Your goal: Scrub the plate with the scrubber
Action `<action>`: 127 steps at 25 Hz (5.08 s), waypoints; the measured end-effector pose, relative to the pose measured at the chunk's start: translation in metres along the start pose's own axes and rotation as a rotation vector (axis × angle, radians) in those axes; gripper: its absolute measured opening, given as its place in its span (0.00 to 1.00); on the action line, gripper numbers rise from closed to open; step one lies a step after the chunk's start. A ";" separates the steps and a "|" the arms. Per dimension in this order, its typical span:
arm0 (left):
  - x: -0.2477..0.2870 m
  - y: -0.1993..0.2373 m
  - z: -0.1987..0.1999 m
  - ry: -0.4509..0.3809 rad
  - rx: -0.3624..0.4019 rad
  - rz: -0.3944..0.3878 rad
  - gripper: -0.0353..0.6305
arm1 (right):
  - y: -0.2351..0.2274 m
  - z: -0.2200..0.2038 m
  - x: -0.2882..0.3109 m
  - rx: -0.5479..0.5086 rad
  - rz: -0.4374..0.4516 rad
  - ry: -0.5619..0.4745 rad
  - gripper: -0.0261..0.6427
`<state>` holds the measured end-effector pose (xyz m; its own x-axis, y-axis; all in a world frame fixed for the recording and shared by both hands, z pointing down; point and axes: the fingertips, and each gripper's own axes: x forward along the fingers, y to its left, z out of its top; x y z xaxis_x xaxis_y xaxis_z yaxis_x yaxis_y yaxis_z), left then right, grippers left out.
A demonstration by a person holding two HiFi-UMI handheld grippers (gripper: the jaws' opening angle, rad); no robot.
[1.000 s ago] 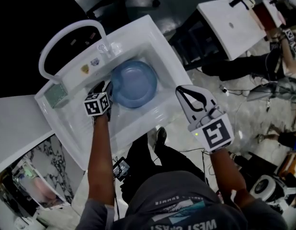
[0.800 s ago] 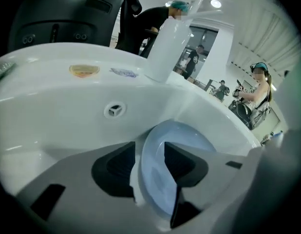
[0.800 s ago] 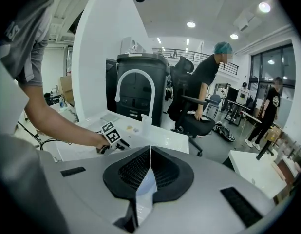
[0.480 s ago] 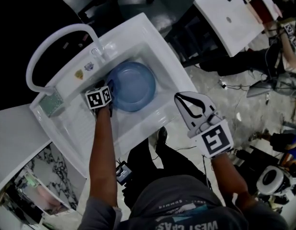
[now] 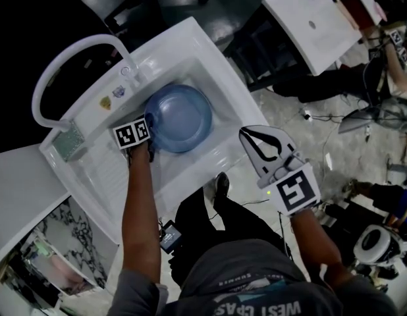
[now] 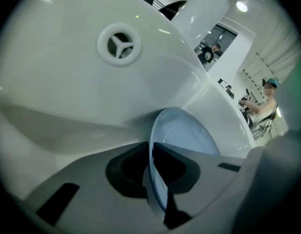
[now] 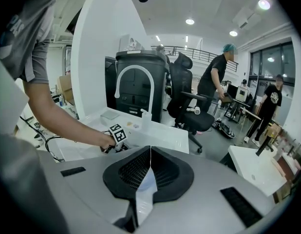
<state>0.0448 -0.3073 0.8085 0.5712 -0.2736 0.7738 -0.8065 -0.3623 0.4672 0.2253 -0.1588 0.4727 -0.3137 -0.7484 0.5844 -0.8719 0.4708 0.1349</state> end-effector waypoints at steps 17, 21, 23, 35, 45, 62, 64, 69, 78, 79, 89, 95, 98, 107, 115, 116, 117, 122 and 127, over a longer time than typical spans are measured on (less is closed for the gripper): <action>-0.073 -0.017 -0.013 -0.169 -0.250 -0.023 0.08 | 0.002 0.018 -0.037 -0.042 -0.001 -0.058 0.08; -0.104 -0.031 -0.006 -0.247 -0.288 -0.045 0.08 | 0.002 0.025 -0.048 -0.055 0.007 -0.081 0.08; -0.123 -0.036 -0.005 -0.288 -0.305 -0.052 0.08 | 0.004 0.030 -0.054 -0.066 0.011 -0.096 0.08; -0.250 -0.016 -0.018 -0.514 -0.437 -0.016 0.08 | 0.032 0.070 -0.058 -0.149 0.089 -0.188 0.08; -0.335 0.025 -0.041 -0.635 -0.482 0.070 0.08 | 0.080 0.110 -0.009 -0.208 0.217 -0.232 0.08; -0.447 0.072 -0.122 -0.771 -0.583 0.175 0.09 | 0.193 0.158 0.125 -0.366 0.446 -0.263 0.09; -0.458 0.075 -0.131 -0.786 -0.599 0.187 0.09 | 0.210 0.160 0.149 -0.405 0.470 -0.261 0.09; -0.473 0.081 -0.150 -0.815 -0.622 0.210 0.09 | 0.259 0.147 0.211 -0.516 0.543 -0.240 0.09; -0.477 0.089 -0.160 -0.834 -0.634 0.221 0.09 | 0.315 0.123 0.316 -0.730 0.592 -0.152 0.25; -0.477 0.090 -0.162 -0.831 -0.634 0.228 0.09 | 0.318 0.121 0.324 -0.762 0.588 -0.142 0.25; -0.468 0.101 -0.180 -0.828 -0.677 0.241 0.09 | 0.333 0.093 0.372 -1.008 0.600 -0.098 0.31; -0.465 0.103 -0.182 -0.832 -0.701 0.236 0.09 | 0.333 0.096 0.380 -1.042 0.577 -0.129 0.26; -0.465 0.105 -0.181 -0.847 -0.715 0.223 0.09 | 0.332 0.097 0.380 -1.010 0.587 -0.124 0.25; -0.452 0.103 -0.174 -0.831 -0.733 0.192 0.10 | 0.314 0.113 0.357 -0.786 0.627 -0.112 0.11; -0.441 0.096 -0.158 -0.819 -0.712 0.174 0.10 | 0.284 0.135 0.285 -0.681 0.589 -0.210 0.11; -0.440 0.093 -0.157 -0.819 -0.710 0.171 0.10 | 0.279 0.137 0.274 -0.668 0.582 -0.220 0.11; -0.439 0.091 -0.155 -0.817 -0.707 0.168 0.10 | 0.274 0.139 0.263 -0.658 0.575 -0.228 0.11; -0.427 0.077 -0.143 -0.802 -0.677 0.148 0.10 | 0.251 0.142 0.205 -0.635 0.543 -0.265 0.11; -0.414 0.057 -0.128 -0.786 -0.656 0.108 0.10 | 0.256 0.137 0.142 -0.691 0.566 -0.318 0.11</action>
<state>-0.2570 -0.1009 0.5695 0.2386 -0.8672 0.4371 -0.6497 0.1920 0.7356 -0.0942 -0.2083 0.4804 -0.7983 -0.3684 0.4764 -0.1752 0.8990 0.4015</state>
